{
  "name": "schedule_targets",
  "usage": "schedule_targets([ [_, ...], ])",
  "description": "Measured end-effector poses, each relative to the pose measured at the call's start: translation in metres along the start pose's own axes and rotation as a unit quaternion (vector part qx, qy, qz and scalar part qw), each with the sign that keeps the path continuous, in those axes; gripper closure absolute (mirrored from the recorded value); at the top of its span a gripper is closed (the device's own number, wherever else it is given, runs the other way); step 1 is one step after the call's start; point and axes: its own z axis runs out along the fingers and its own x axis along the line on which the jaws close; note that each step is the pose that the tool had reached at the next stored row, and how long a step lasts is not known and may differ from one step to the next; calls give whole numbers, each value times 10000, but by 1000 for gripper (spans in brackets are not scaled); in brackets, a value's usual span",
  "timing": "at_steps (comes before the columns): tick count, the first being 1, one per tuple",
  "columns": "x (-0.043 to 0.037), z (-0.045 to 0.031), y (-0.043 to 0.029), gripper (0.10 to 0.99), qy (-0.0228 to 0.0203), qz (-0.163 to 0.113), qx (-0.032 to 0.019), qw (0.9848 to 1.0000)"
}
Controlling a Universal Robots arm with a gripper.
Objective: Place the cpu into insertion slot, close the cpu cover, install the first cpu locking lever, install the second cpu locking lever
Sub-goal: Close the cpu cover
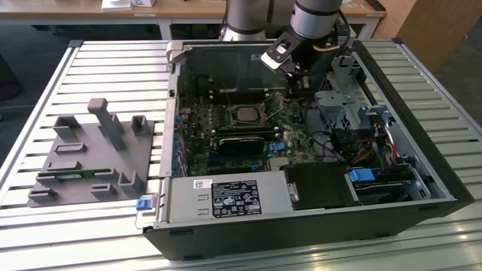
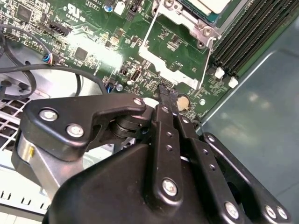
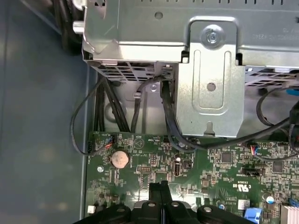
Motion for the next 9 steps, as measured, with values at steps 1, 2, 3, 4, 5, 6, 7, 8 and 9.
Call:
schedule_targets([
  [1, -1, 13, 0, 980, 1, 0, 0, 10000],
  [2, -1, 17, 0, 980, 0, 1, 2, 10000],
  [3, -1, 18, -4, 980, -1, 1, 5, 10000],
  [4, 0, 19, -14, 980, 0, 0, 6, 10000],
  [5, 0, 20, -26, 980, 0, 0, 6, 10000],
  [6, -1, 21, -37, 980, 0, 0, 7, 10000],
  [7, -1, 22, -40, 980, 0, 0, 7, 10000],
  [8, 0, 22, -41, 980, 0, 0, 7, 10000],
  [9, 0, 22, -45, 980, -1, 0, 8, 10000],
])
